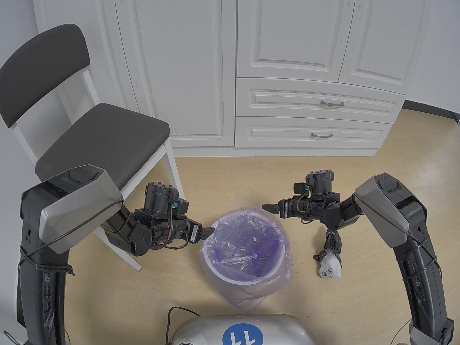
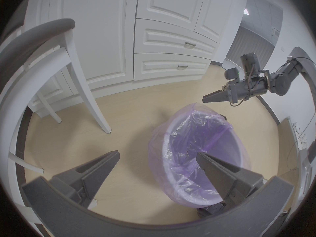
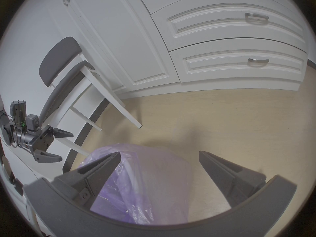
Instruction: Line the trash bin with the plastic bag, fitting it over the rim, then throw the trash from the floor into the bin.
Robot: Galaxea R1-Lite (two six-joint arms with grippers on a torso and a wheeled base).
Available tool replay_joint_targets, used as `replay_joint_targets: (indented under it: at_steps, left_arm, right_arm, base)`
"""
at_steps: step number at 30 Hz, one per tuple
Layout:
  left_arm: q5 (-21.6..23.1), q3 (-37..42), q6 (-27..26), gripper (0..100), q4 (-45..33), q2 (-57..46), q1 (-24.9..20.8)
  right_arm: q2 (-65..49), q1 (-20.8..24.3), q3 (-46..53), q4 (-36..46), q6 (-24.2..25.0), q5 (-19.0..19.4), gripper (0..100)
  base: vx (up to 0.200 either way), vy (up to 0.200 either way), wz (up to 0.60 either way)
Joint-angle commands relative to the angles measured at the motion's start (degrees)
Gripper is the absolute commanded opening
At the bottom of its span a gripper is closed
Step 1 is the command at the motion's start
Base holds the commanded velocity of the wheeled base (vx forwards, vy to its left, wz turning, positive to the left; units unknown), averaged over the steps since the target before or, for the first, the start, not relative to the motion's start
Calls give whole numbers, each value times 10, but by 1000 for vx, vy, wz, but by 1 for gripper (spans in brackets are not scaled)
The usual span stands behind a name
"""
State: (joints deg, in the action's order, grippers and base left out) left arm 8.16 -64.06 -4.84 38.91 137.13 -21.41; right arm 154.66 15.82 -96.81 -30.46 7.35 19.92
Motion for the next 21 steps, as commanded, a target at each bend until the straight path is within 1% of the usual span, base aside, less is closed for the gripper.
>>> replay_joint_targets:
  at_steps: [1,4,6,10,14,16,17,18,19,20,21]
  left_arm:
    - [-1,56,3,100,33,-35,-2]
    - [-3,83,8,100,52,-45,-4]
    - [-2,104,21,100,59,-58,-7]
    - [-2,134,40,100,75,-62,-12]
    - [-1,155,52,100,107,-49,-14]
    - [5,160,62,100,111,-43,-15]
    - [5,160,73,100,113,-43,-16]
    - [5,160,75,100,114,-43,-16]
    - [5,160,92,100,116,-44,-21]
    - [2,158,93,100,117,-43,-23]
    - [2,157,93,100,117,-42,-22]
  right_arm:
    - [17,-8,-28,19,-1,2,100]
    - [28,-9,-37,37,-3,1,100]
    - [34,-10,-40,44,-5,1,100]
    - [46,-11,-40,44,-6,1,100]
    - [47,-11,-27,36,6,2,100]
    - [24,-17,-11,30,24,3,100]
    - [13,-18,0,23,41,3,100]
    - [11,-18,1,22,43,3,100]
    - [-5,-22,18,-2,66,3,100]
    - [-20,-26,34,-23,79,3,100]
    - [-22,-27,36,-26,81,3,100]
  base:
    - [0,0,0]
    - [0,0,0]
    - [0,0,0]
    - [0,0,0]
    - [0,0,0]
    - [0,0,0]
    - [0,0,0]
    - [0,0,0]
    - [0,0,0]
    - [0,0,0]
    - [0,0,0]
